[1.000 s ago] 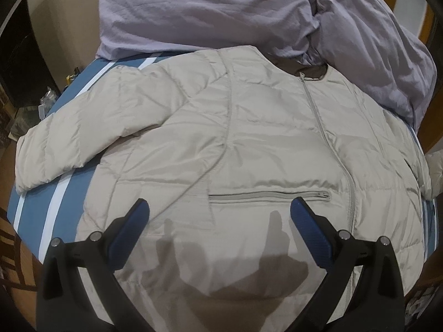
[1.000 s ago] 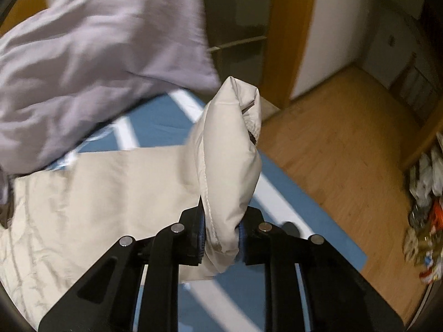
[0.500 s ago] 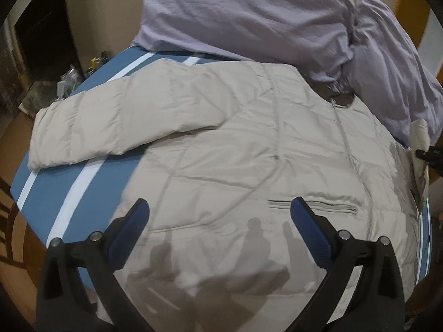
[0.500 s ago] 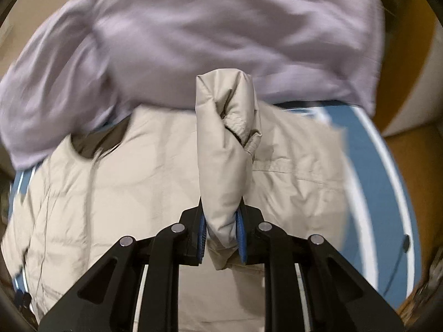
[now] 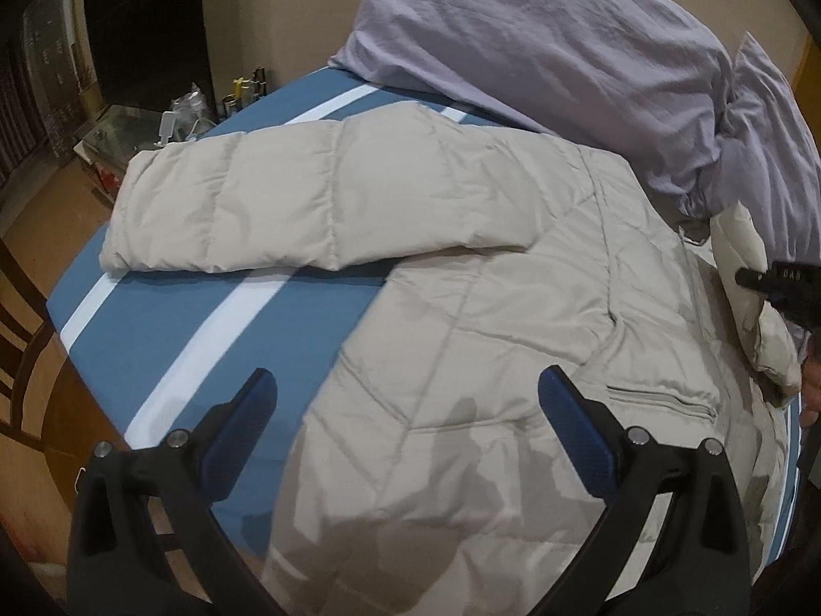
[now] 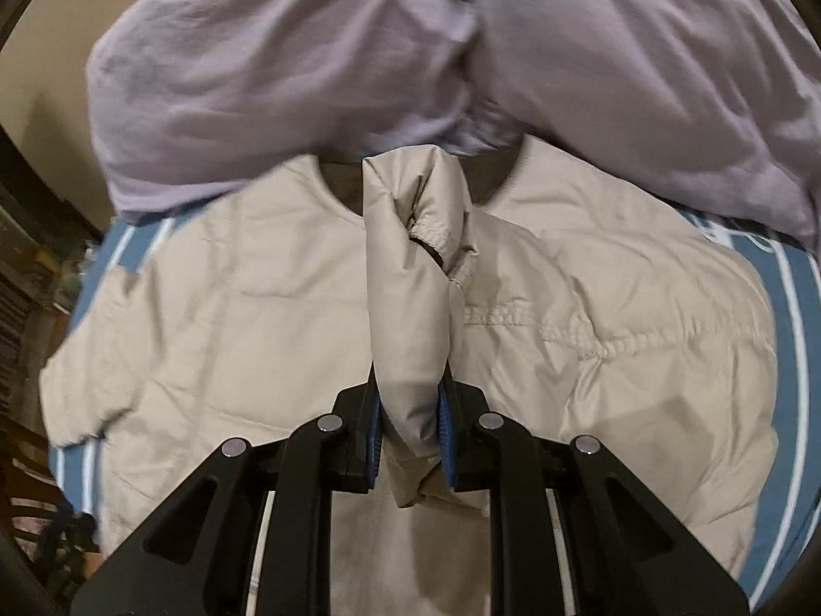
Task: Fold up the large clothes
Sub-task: 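Carry the held sleeve across the jacket body and release it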
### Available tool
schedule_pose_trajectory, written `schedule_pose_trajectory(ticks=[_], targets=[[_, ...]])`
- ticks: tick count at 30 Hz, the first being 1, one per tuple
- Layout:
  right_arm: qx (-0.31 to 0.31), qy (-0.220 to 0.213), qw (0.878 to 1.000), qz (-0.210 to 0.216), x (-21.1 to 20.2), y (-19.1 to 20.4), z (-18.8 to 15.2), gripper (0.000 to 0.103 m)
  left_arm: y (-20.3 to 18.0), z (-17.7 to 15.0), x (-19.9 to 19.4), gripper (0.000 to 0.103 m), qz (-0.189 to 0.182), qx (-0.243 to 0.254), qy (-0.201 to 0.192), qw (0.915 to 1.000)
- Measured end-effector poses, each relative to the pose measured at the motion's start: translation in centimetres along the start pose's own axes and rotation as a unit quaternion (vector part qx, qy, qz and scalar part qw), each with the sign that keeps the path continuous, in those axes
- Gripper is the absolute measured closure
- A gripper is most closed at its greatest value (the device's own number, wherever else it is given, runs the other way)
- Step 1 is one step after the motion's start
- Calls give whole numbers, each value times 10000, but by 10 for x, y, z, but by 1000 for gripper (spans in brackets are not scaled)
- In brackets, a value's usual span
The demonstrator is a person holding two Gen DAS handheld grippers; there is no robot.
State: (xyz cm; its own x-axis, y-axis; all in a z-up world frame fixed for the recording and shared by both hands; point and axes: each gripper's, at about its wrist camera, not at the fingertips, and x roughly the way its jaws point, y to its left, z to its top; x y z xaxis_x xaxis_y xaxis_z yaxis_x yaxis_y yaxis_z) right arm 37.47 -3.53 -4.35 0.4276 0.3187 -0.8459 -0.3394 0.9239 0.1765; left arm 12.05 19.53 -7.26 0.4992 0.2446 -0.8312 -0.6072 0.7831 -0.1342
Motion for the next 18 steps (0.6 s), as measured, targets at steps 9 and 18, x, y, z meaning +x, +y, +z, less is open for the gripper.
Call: schedule_pose_trajectory(ticks=[9,18], targets=[[-387,536,9978,-33,42,25,-11,68,17,2,2,2,115,-188,-11,9998],[-231,-48,9997,3,14,12,1,42,31,15,5,2,291,-284,-80,9991]])
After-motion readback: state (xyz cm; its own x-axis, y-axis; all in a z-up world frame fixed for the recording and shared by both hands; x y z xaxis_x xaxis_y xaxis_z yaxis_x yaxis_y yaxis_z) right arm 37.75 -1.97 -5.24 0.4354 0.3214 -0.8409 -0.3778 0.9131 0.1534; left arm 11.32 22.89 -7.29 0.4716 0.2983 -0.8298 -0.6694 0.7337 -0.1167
